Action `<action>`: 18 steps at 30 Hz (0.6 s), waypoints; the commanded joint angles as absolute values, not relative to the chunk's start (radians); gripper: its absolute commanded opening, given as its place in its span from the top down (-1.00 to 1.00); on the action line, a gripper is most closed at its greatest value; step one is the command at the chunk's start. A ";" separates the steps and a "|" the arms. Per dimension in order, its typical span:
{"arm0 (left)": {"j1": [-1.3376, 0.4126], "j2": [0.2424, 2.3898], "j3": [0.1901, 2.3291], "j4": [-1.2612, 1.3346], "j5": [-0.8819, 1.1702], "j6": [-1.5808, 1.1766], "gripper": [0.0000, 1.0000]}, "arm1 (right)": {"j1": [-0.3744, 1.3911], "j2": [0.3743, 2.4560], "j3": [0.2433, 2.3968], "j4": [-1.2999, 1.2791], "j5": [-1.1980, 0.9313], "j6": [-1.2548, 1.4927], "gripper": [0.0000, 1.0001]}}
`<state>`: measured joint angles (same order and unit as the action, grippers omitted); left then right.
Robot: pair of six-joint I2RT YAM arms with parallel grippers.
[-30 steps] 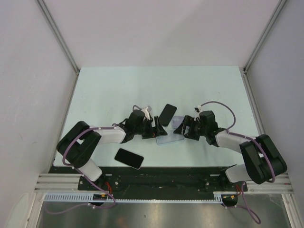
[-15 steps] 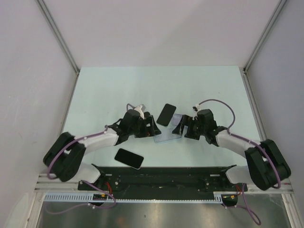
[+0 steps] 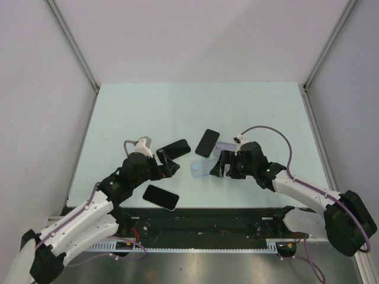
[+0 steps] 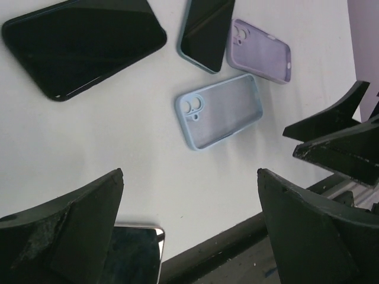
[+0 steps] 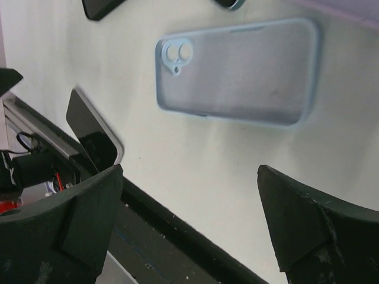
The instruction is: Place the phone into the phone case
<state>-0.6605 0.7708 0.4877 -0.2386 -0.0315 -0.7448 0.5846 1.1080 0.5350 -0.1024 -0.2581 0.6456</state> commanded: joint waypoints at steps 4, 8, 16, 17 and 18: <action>-0.657 0.630 0.419 -0.442 -0.126 -0.879 -0.99 | 0.809 1.270 0.649 -0.026 -0.203 0.693 -1.00; -0.660 0.620 0.400 -0.514 -0.155 -0.960 -1.00 | 0.899 1.382 0.735 -0.011 -0.198 0.695 -1.00; -0.712 0.482 0.350 -0.716 -0.274 -1.133 -0.99 | 0.974 1.600 0.873 0.153 -0.319 0.745 -1.00; -0.716 0.454 0.351 -0.771 -0.287 -1.147 -0.97 | 0.979 1.636 0.883 0.163 -0.330 0.750 -1.00; -0.719 0.446 0.359 -0.800 -0.302 -1.157 -0.97 | 0.989 1.650 0.894 0.169 -0.345 0.758 -1.00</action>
<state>-0.6975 0.5068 0.3519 -0.6418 -0.1997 -1.0359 0.9676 1.5795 0.8276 0.0742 -0.2768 0.7155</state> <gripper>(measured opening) 0.991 0.995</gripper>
